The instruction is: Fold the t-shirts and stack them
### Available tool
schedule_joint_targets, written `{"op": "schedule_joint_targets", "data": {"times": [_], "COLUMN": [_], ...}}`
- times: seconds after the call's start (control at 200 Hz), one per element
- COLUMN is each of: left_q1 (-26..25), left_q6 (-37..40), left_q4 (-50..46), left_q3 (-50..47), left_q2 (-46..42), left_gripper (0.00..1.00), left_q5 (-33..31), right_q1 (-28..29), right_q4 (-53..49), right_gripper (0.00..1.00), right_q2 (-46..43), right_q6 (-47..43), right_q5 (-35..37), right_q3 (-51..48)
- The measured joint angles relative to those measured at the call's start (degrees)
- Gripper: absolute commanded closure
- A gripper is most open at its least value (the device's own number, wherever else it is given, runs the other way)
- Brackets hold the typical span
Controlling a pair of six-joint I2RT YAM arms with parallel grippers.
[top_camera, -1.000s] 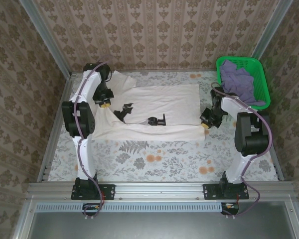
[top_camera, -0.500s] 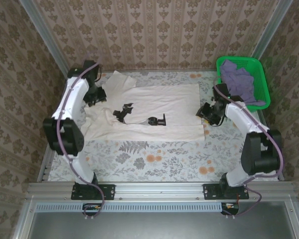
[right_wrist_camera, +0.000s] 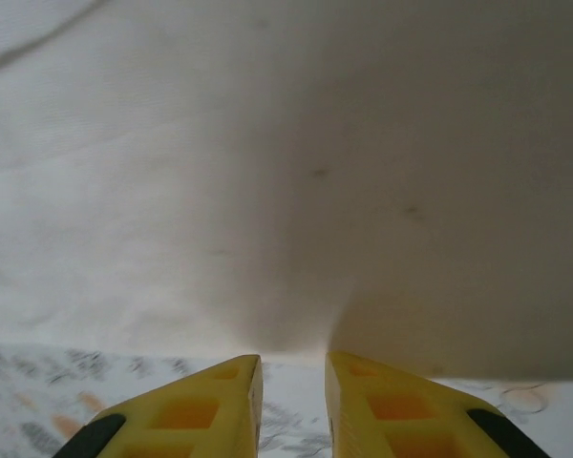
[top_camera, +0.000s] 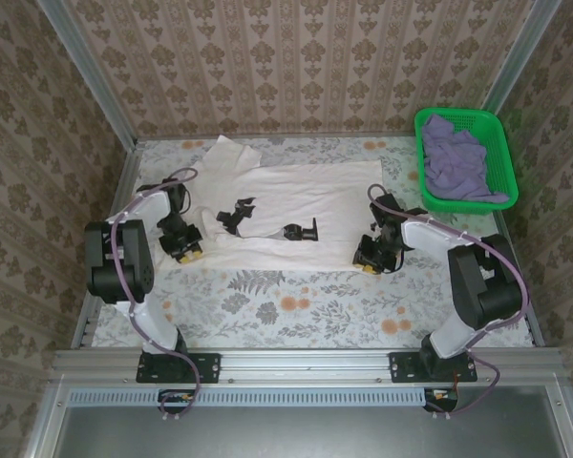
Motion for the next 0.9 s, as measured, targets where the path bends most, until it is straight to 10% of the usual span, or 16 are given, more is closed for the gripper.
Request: {"op": "schedule_joint_targets", "data": {"times": [0.9], "left_q1": [3.1], "left_q6": [2.3], "left_q4": [-1.0], "left_q3": [-0.7], "left_q2": [3.2], "left_gripper": [0.71], "left_q5": [-16.6], "right_q1": [-4.8], "right_q4": [-0.3], "right_gripper": [0.67], "right_q2": [-5.9], "right_q6": [4.3], "right_q5": [-2.1], "right_q3": [-8.9]}}
